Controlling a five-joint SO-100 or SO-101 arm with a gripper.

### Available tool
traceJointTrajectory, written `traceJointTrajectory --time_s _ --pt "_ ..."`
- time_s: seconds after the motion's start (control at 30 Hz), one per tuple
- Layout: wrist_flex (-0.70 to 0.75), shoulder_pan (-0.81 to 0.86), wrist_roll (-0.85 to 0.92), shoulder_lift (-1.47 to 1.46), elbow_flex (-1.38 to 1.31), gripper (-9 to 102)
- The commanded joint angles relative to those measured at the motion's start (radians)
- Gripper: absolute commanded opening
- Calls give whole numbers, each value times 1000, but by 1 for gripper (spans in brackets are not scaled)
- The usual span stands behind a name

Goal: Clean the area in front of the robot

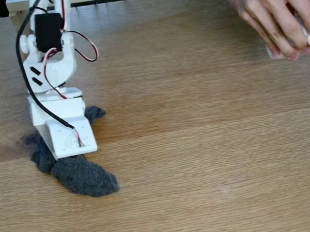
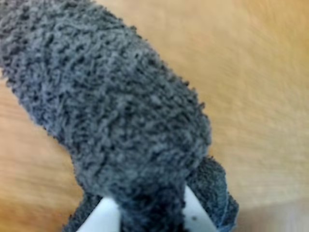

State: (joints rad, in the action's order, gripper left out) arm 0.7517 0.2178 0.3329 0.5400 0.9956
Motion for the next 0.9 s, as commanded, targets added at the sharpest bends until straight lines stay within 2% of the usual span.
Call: traceJointTrajectory --time_s 0.0,0.2,0.33,0.5,0.7,0.87 --pt "84 66 28 140 74 0" --pt "74 -8 0 270 232 0" --pt "49 -86 -97 433 314 0" --pt "64 -74 -94 681 334 0" --pt "331 173 -37 810 407 0" --pt "393 482 92 911 614 0"
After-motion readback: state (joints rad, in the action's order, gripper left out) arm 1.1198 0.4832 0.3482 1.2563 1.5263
